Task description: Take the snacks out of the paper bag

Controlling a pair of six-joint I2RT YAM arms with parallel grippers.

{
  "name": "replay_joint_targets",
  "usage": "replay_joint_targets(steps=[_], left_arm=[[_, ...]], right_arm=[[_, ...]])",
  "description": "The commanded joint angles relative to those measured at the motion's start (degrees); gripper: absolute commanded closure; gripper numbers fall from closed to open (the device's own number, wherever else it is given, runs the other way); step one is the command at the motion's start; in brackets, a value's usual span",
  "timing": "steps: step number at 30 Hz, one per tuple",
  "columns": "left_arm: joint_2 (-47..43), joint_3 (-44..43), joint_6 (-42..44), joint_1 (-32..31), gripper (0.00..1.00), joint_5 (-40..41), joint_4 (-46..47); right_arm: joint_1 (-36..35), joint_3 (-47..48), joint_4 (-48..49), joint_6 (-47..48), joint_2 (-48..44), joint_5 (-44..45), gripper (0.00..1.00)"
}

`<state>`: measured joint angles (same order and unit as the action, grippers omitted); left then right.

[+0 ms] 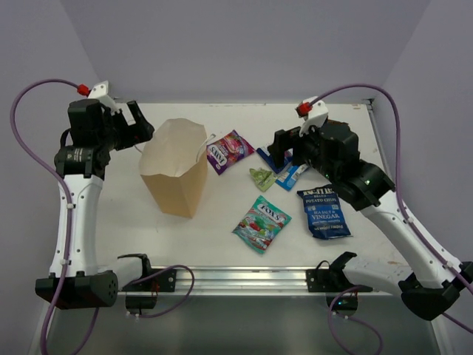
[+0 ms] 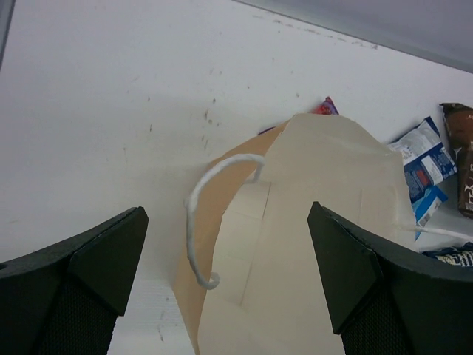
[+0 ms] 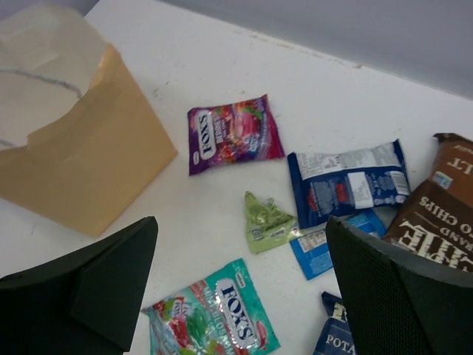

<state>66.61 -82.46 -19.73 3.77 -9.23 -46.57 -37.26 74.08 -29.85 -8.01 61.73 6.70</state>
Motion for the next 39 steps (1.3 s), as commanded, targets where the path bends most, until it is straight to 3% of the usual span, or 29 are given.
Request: replay_joint_targets(steps=[1, 7, 10, 15, 20, 26, 39], left_arm=[[-3.05, -3.59, 2.50, 0.45, 0.00, 1.15, 6.74], [-4.03, -6.31, 5.31, 0.45, 0.00, 4.05, 10.10], [-3.16, -10.35, 6.36, 0.45, 0.00, 4.49, 9.56], [-1.49, -20.00, 8.56, -0.42, 0.00, 8.87, 7.02], [-0.96, -26.96, 12.25, -5.07, 0.00, 19.14, 5.00], [-1.48, -30.75, 14.36, -9.83, 0.00, 25.31, 3.94], [-0.87, -31.45, 13.84, -11.42, 0.00, 24.88, 3.59]], right_arm=[[0.78, 8.15, -0.99, -1.57, -1.36, 10.50, 0.01], [5.60, 21.60, -4.78, 2.91, 1.89, 22.47, 0.01], [12.97, 26.09, -4.70, 3.18, 2.07, 24.15, 0.01], [18.70, 31.38, -4.70, 4.76, -0.03, 27.40, 0.01], [19.50, 28.93, 1.79, 7.30, -7.49, 28.98, 0.01], [19.50, 23.47, 11.30, 13.80, -17.87, 29.42, 0.01], [19.50, 14.25, 16.31, 15.40, -27.37, 23.80, 0.01]])
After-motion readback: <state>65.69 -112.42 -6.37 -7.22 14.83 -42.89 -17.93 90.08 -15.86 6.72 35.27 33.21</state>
